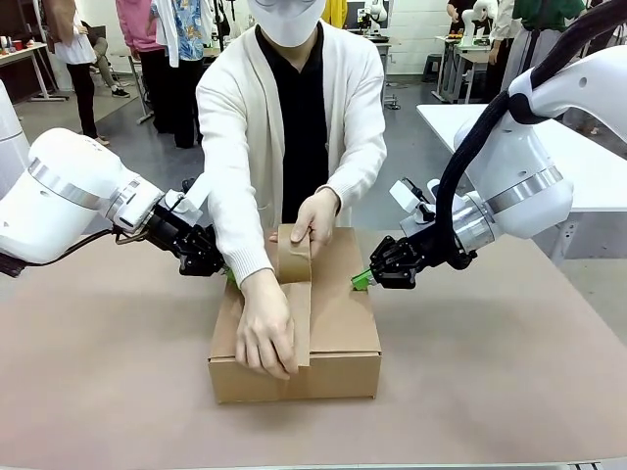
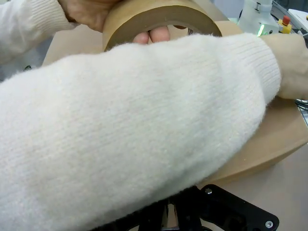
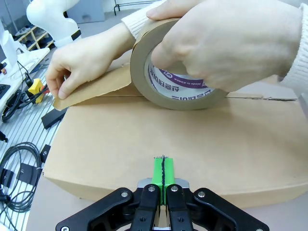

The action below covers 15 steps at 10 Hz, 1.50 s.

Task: Wrap the clocks to prevent damage.
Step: After the human seals the box with tape, release both hands from the side flaps of the Package Box.

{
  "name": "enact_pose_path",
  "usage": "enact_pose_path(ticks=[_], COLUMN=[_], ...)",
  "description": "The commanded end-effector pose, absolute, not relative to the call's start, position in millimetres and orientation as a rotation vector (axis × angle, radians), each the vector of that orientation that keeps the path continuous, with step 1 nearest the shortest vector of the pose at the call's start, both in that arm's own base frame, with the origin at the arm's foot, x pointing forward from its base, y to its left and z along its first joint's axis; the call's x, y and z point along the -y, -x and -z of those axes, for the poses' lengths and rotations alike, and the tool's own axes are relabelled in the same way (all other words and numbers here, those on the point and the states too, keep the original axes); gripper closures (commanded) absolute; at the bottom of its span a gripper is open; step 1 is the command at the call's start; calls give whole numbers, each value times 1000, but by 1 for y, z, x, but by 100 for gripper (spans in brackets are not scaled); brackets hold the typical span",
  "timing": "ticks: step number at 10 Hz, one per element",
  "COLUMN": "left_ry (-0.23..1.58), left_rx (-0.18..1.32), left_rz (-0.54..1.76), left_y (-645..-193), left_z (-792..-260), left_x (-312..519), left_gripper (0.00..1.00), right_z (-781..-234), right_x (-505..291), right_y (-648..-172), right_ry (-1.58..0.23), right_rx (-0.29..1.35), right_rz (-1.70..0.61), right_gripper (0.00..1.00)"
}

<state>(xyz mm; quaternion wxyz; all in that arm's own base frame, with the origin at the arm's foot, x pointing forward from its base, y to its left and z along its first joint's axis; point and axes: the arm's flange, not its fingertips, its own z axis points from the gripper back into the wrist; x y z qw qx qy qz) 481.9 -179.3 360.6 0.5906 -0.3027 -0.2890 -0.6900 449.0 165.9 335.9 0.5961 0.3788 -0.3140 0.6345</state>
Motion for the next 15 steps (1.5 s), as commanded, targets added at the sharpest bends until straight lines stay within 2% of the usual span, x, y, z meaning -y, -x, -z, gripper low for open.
enact_pose_path(ticks=[1, 15], left_ry=[699, 699], left_rx=[670, 670], left_rz=[1618, 1618], left_y=[-482, -482], left_z=[-355, -355], left_x=[181, 181], left_gripper=[100, 100], right_z=[-333, -333], right_x=[-166, -166], right_y=[-449, -449], right_ry=[-876, -876], right_rx=[724, 724], right_rz=[-1471, -1471], right_gripper=[99, 99])
